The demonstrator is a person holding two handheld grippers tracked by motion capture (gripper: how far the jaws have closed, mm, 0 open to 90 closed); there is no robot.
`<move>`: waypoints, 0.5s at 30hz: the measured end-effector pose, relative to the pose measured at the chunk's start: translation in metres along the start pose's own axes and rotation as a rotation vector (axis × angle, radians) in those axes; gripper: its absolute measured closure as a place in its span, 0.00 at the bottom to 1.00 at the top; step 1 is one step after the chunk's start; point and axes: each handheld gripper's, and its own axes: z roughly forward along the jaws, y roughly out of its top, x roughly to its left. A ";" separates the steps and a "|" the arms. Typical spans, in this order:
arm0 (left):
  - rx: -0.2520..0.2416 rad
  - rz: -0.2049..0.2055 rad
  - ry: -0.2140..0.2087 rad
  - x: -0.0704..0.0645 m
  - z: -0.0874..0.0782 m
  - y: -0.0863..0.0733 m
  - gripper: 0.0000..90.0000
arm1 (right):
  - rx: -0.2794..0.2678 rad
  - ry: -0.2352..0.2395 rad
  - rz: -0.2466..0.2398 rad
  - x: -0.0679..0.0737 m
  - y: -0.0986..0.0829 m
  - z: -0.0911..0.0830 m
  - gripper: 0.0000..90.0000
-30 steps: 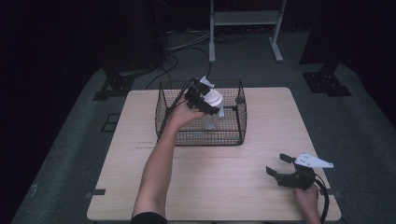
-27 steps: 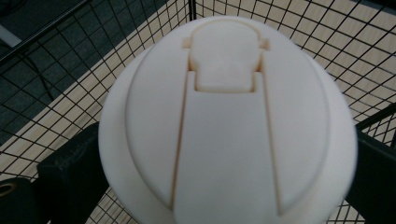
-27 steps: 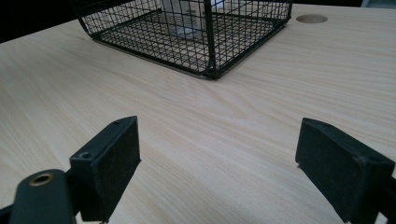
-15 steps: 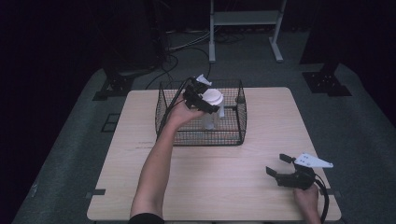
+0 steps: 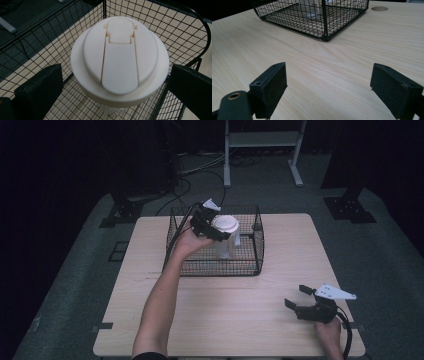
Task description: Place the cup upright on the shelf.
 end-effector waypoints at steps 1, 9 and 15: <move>-0.003 0.002 -0.001 0.000 -0.001 0.000 0.00 | 0.000 0.000 0.000 0.000 0.000 0.000 0.14; -0.028 -0.013 0.011 0.001 -0.014 -0.014 0.00 | 0.002 -0.002 -0.001 0.000 0.000 0.000 0.14; -0.047 -0.026 0.016 0.003 -0.027 -0.027 0.00 | 0.004 -0.007 -0.003 0.001 0.000 0.000 0.14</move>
